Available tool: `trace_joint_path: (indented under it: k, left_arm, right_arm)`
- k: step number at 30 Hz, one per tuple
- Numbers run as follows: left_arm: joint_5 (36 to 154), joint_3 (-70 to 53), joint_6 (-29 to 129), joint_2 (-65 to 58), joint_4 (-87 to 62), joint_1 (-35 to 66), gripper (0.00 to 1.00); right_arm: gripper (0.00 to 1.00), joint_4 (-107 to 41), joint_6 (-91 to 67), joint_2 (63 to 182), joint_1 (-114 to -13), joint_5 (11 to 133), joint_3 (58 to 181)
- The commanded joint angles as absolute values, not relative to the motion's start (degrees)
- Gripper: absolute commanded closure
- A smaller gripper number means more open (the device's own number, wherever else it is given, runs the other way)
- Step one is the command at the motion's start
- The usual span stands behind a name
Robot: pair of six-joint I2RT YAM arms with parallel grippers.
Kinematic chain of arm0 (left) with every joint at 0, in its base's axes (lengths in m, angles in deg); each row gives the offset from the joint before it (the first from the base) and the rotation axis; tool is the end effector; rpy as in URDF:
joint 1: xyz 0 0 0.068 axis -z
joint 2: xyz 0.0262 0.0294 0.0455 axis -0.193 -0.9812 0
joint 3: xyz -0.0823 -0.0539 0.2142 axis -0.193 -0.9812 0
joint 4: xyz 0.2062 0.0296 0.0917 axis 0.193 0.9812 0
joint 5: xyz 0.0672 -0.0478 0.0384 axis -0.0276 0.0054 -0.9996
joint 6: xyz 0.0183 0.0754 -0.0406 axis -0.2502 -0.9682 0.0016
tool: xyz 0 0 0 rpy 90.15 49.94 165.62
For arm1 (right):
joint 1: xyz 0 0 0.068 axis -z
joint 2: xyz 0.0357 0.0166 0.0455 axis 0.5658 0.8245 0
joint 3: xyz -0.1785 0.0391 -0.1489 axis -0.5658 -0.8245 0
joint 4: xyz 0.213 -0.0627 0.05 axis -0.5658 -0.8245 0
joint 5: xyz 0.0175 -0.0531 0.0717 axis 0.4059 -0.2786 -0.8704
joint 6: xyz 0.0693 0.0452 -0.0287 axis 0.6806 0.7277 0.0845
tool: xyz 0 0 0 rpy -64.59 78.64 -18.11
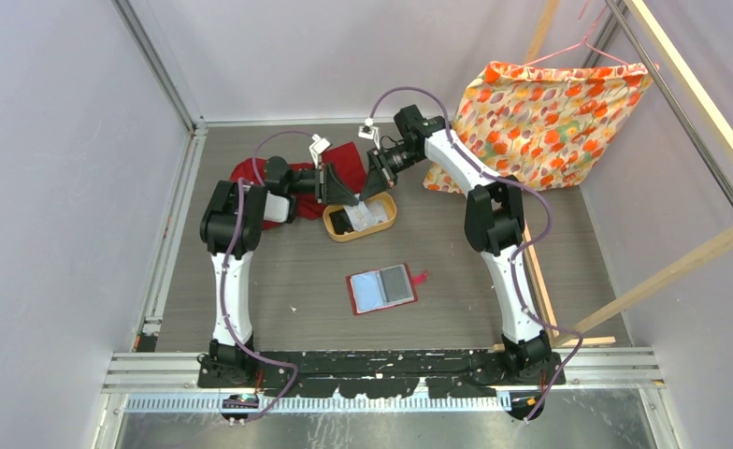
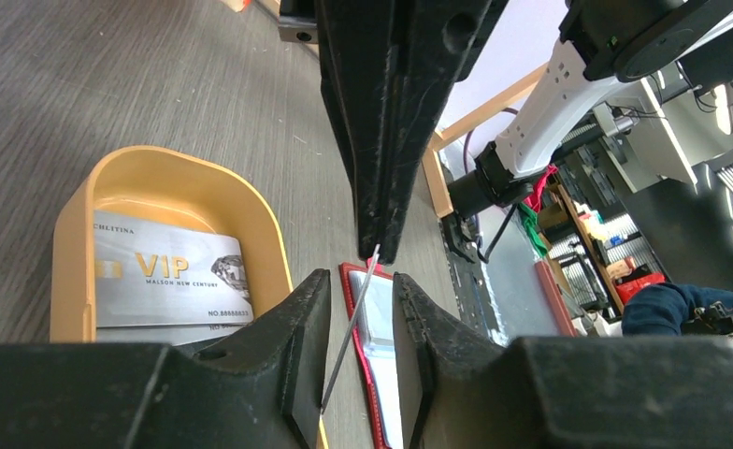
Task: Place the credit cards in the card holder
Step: Place the credit card in the storage box.
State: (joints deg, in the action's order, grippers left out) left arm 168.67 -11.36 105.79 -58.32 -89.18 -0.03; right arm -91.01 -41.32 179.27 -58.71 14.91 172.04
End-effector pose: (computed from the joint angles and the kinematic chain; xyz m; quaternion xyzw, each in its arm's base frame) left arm 0.3781 -0.1525 0.1594 0.2586 0.6417 -0.6850 0.2283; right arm 0.3738 0.2458 0.1882 -0.4196 0.7207 0.5319 0.1471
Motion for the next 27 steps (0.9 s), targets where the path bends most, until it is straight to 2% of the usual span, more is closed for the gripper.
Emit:
trace_joint_path:
  k: [1, 8, 13, 27]
  left_arm:
    - [168.0, -9.7, 105.7, -58.5, -92.6, -1.1, 0.67]
    - [167.9, -9.7, 105.8, -59.1, -92.6, -2.0, 0.59]
    - [167.5, -9.6, 105.5, -59.3, -92.6, -2.2, 0.58]
    - [161.9, -12.2, 101.0, -55.7, -91.2, -5.5, 0.57]
  right_arm:
    - [0.99, -88.8, -39.8, 179.5, -58.0, 15.3, 173.6]
    - [0.99, -87.3, -38.7, 180.2, -56.7, 16.1, 174.0]
    - [0.99, -87.5, -39.6, 180.0, -56.7, 17.1, 174.3]
    - [0.99, -94.1, -55.6, 177.7, -56.8, 16.9, 174.9]
